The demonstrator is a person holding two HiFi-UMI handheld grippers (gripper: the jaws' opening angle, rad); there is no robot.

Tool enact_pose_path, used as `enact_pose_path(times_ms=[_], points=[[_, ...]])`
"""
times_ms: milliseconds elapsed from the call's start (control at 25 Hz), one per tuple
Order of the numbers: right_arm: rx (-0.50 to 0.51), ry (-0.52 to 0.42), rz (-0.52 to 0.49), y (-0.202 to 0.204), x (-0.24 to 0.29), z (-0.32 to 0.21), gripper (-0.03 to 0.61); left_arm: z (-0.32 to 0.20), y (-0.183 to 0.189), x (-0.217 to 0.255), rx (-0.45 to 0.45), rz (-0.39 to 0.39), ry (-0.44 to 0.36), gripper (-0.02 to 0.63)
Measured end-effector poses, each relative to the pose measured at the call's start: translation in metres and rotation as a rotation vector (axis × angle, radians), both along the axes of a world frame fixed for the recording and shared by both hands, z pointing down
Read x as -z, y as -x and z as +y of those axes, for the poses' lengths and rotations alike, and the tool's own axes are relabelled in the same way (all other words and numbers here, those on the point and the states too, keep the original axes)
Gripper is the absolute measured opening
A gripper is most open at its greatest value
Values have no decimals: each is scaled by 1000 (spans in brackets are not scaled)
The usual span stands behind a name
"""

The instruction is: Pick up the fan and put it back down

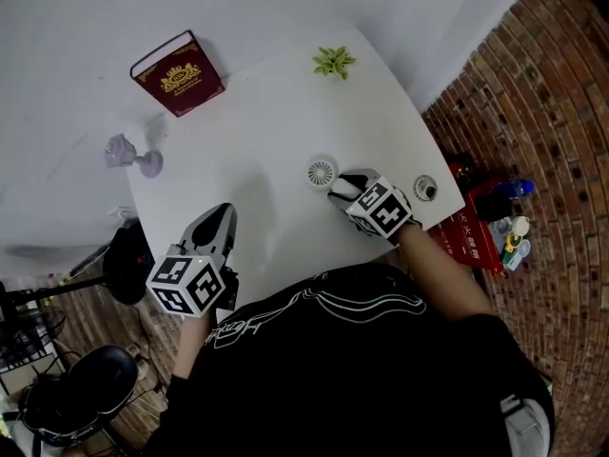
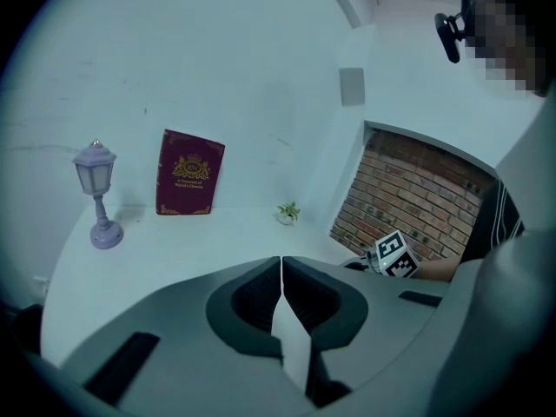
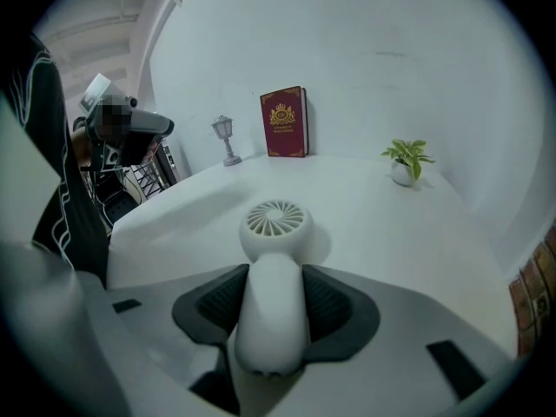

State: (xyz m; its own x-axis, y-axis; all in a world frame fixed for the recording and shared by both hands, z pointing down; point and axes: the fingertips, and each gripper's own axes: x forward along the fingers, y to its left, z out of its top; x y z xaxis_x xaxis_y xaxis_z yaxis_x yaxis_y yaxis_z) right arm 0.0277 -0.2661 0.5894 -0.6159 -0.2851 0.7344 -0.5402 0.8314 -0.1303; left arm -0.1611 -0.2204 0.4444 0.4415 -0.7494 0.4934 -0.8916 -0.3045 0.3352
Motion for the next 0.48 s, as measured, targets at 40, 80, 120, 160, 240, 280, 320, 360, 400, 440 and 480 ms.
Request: enact_pose_path(times_ms=[40, 80, 120, 160, 240, 280, 320, 360, 400, 440, 480], points=[[-8, -1, -8, 0, 2, -1, 193, 1, 2, 1, 4, 3, 1, 34], [-17, -3, -16, 0, 3, -2, 193, 2, 3, 2, 8, 6, 3, 34], [-28, -3, -25, 0, 5, -2, 193, 3, 5, 2, 11, 9, 4, 34], [-39, -2, -34, 0, 8, -2, 193, 4, 6, 3, 12, 10, 4, 34], [-60, -3, -53, 0, 14, -2, 193, 7, 7, 5, 11, 9, 4, 34], [-70, -5, -63, -1, 17, -1, 193, 9, 8, 6, 10, 7, 4, 34], [-79, -9, -74, -1, 21, -1, 193, 10, 8, 8, 8, 6, 3, 34], [-89, -13, -86, -1, 26, 0, 193, 12, 9, 9, 5, 3, 1, 34], [-101, -18, -97, -2, 30, 1, 193, 14, 9, 10, 2, 1, 0, 34], [-114, -23, -110, -3, 35, 2, 193, 15, 10, 11, -1, 0, -1, 34], [-128, -27, -125, -4, 40, 3, 193, 17, 10, 11, -3, -1, -2, 34]])
